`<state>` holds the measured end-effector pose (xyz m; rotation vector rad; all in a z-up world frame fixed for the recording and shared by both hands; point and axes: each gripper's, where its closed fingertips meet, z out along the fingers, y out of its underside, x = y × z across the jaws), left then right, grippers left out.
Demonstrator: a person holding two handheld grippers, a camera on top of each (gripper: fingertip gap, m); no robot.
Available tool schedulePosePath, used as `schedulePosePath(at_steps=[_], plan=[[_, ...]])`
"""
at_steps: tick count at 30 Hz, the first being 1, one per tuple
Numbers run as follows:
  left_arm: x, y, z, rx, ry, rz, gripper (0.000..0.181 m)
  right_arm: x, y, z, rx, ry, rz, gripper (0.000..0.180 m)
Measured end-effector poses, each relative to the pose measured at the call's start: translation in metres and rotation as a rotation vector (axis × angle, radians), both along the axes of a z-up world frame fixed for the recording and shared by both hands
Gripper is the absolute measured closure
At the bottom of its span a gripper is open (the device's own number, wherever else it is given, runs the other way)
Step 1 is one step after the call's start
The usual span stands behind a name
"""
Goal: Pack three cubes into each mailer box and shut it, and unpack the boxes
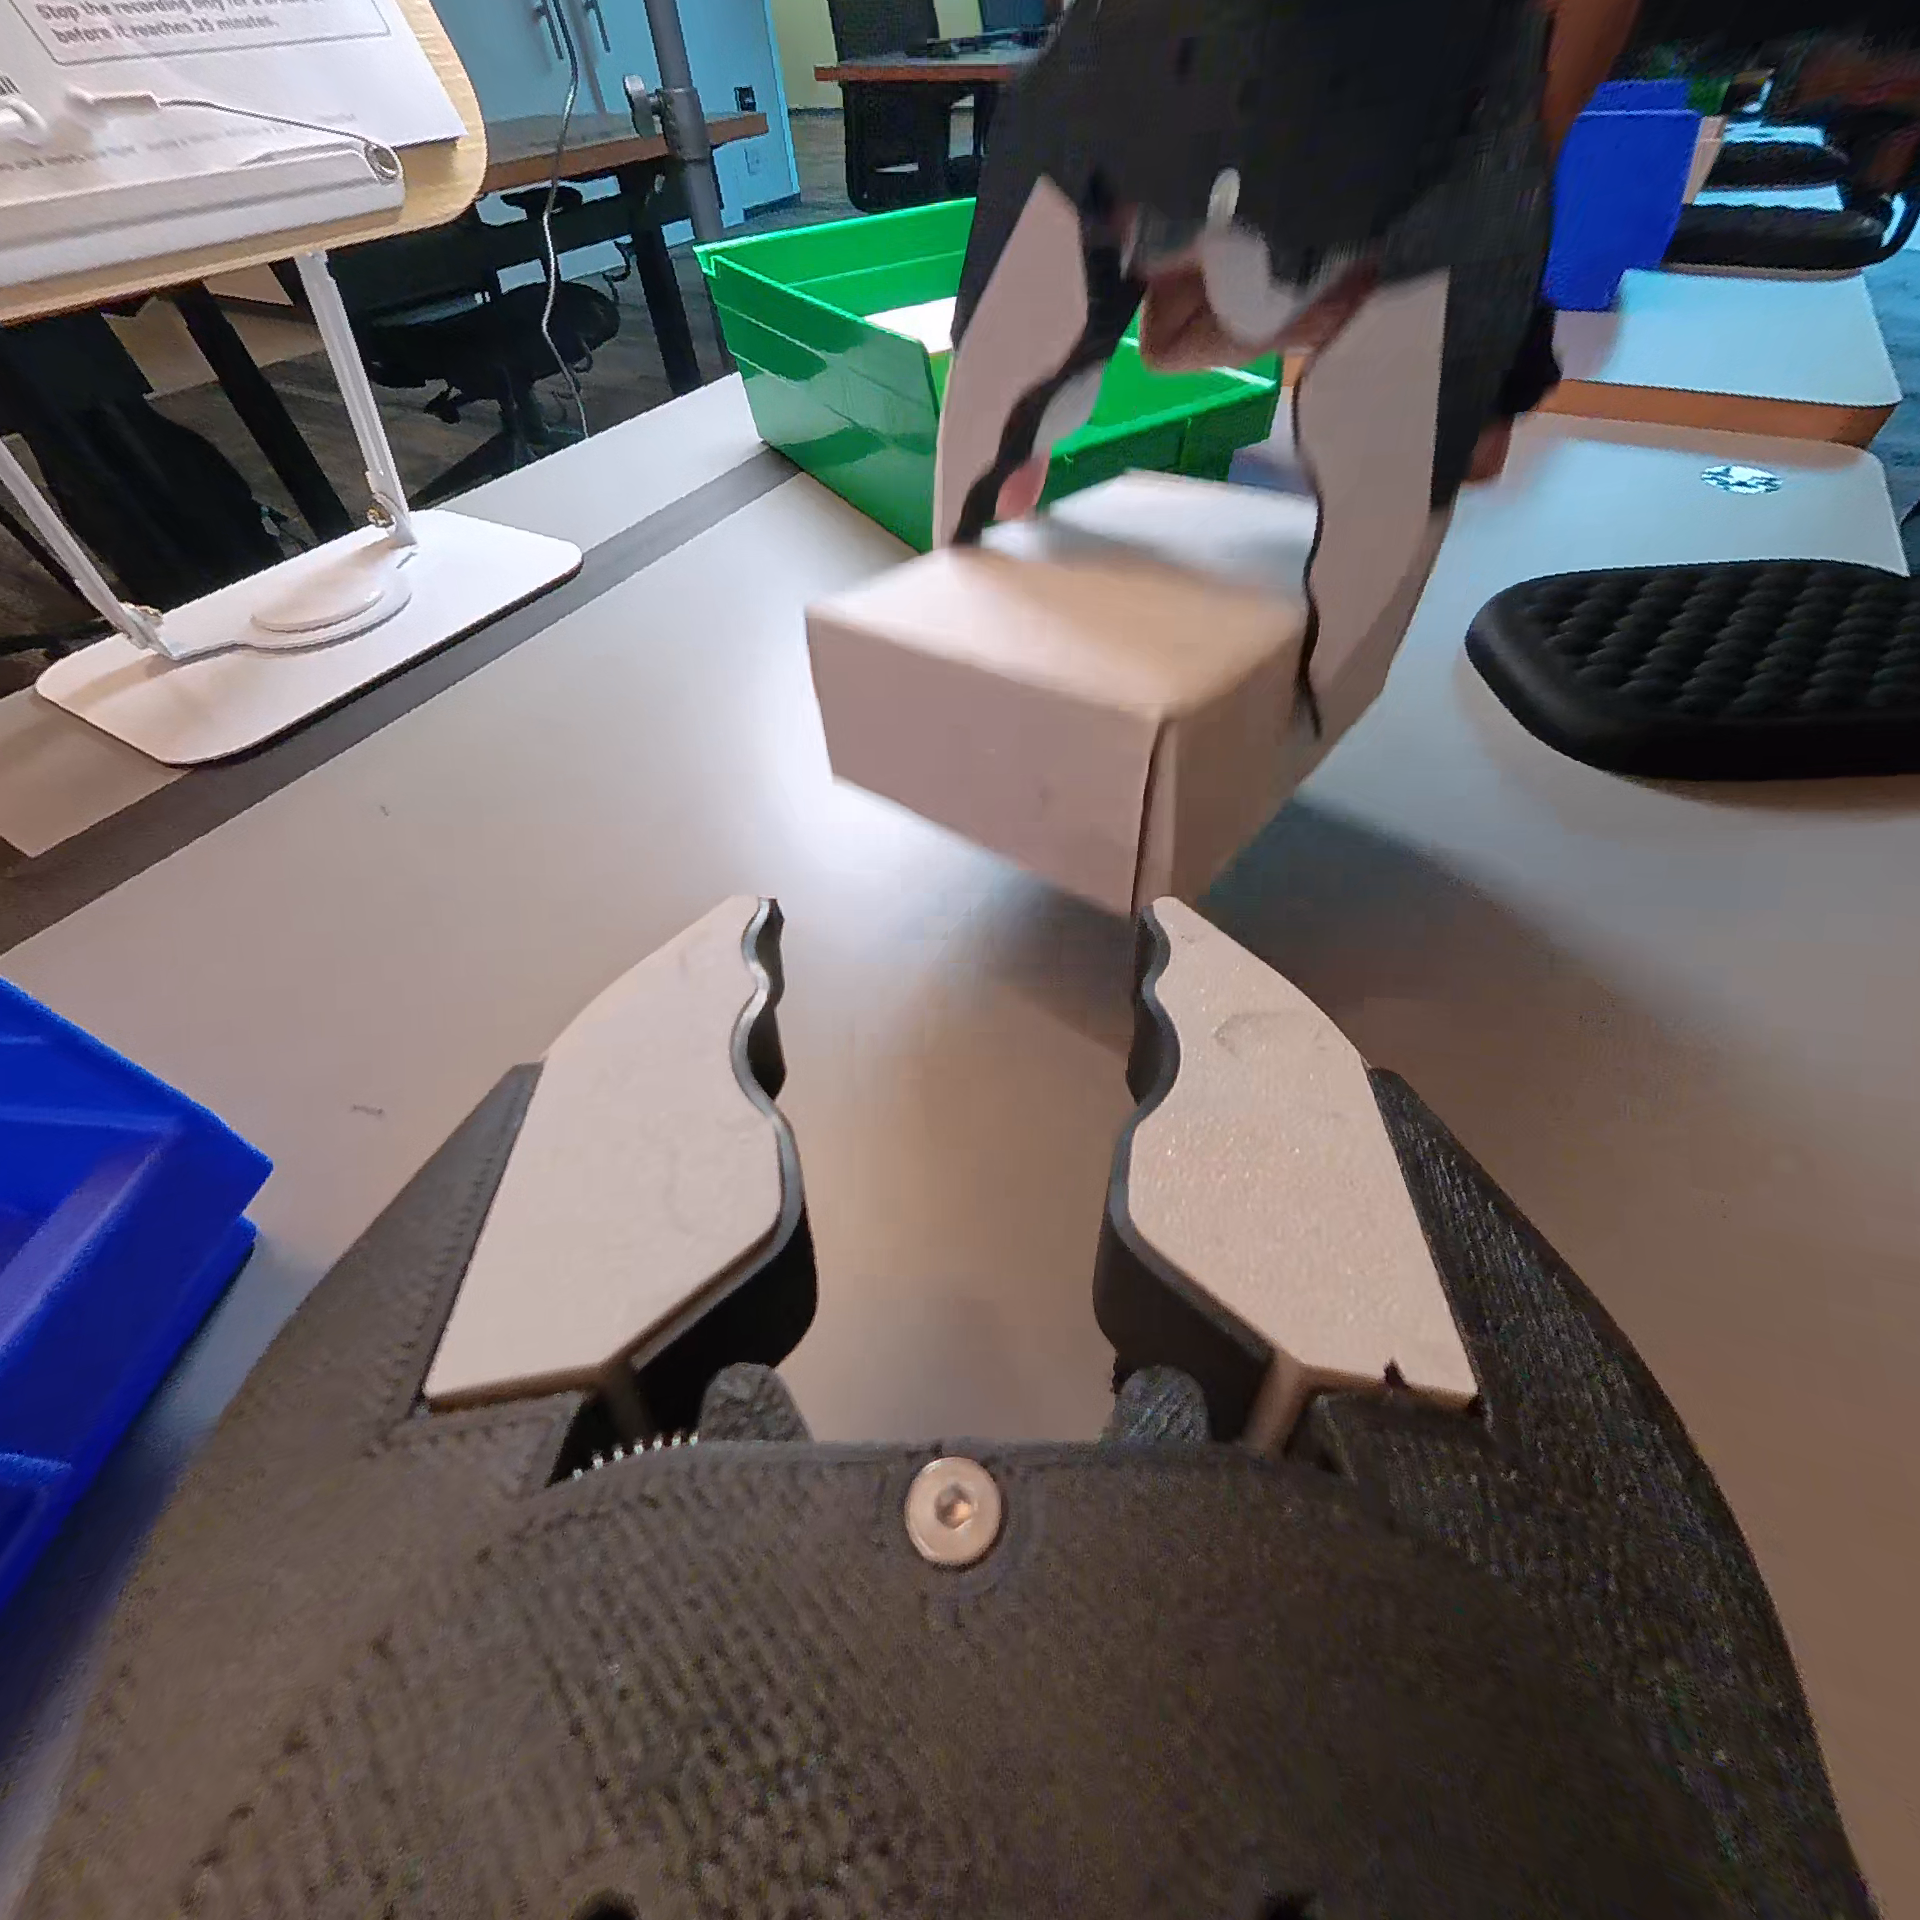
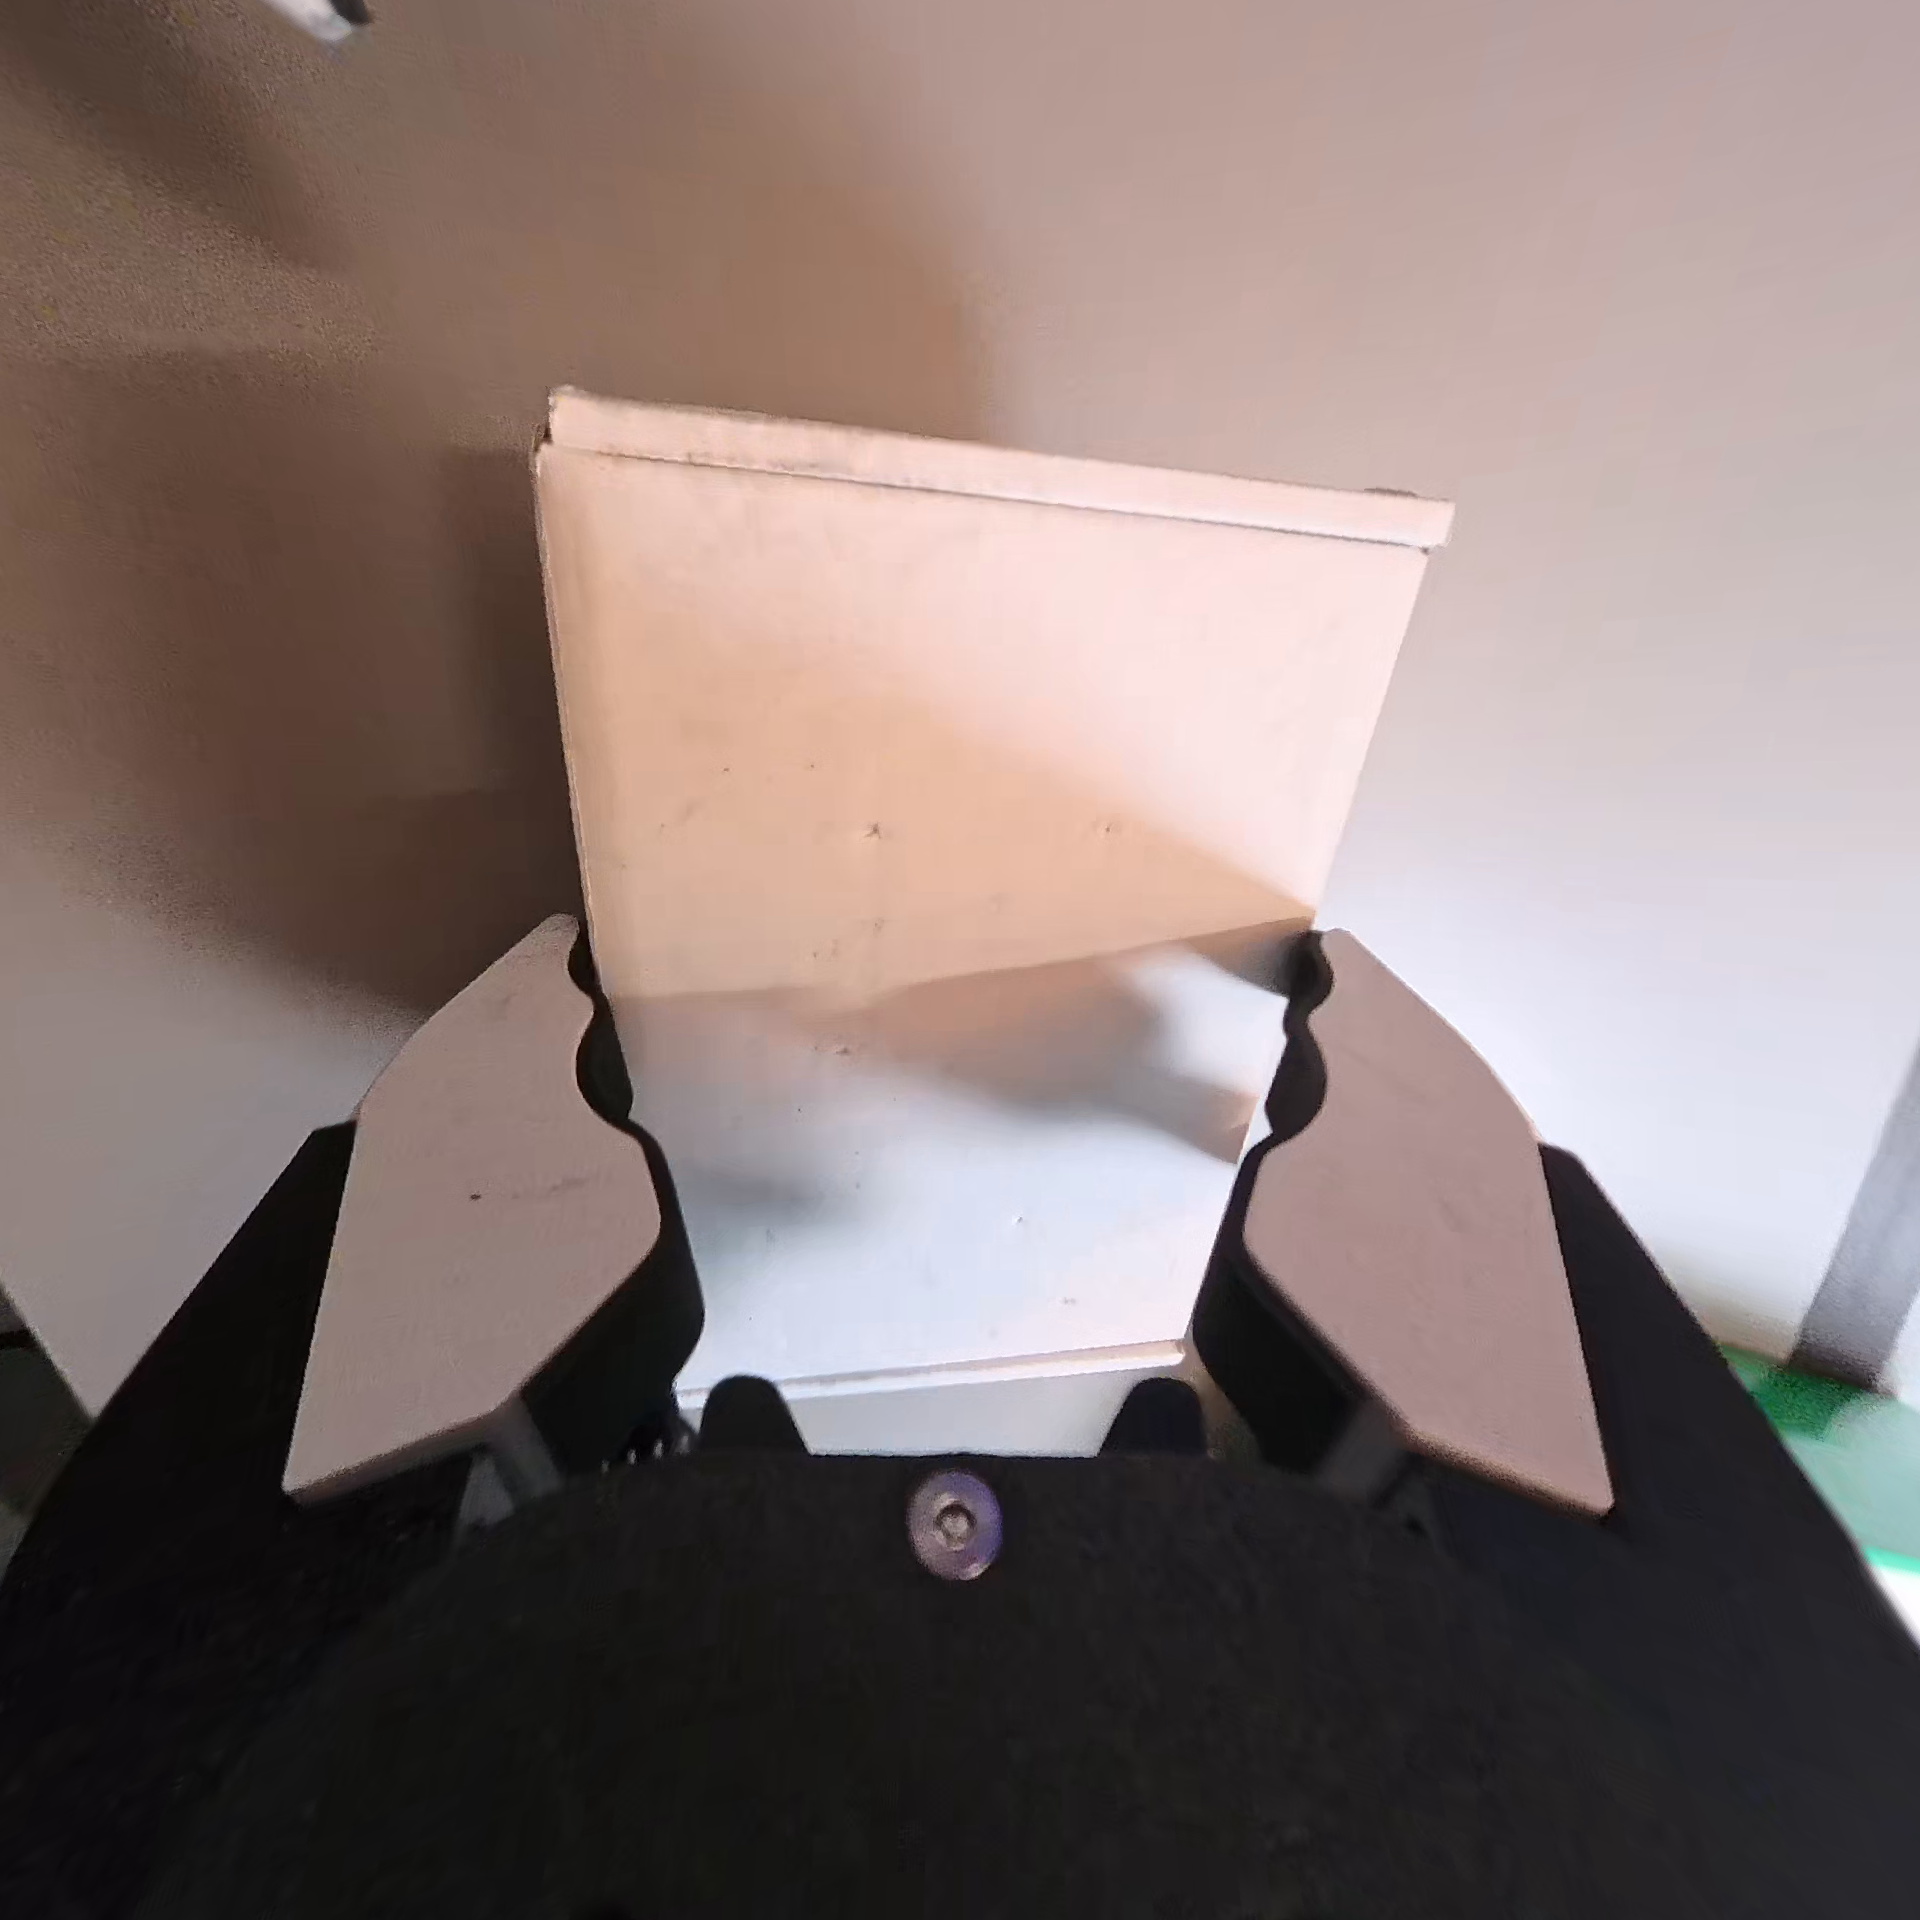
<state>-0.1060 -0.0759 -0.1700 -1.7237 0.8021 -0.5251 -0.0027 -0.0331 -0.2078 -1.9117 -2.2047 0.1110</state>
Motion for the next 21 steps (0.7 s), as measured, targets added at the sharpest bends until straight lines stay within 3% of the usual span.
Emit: schedulePosePath(at_steps=[5, 12, 16, 21], plan=[[0.001, 0.000, 0.001, -0.010, -0.022, -0.006, 0.115, 0.049, 0.045, 0.067, 0.074, 0.060, -0.086, 0.058], [-0.001, 0.002, -0.002, -0.021, -0.022, 0.005, 0.114, 0.139, 0.159, 0.144, 0.267, 0.009, -0.319, 0.058], [-0.001, 0.003, -0.007, -0.016, 0.007, 0.010, 0.114, 0.184, 0.211, 0.143, 0.315, -0.090, -0.423, 0.058], [-0.002, 0.003, -0.009, -0.011, 0.022, 0.015, 0.115, 0.219, 0.238, 0.094, 0.259, -0.200, -0.473, 0.058]])
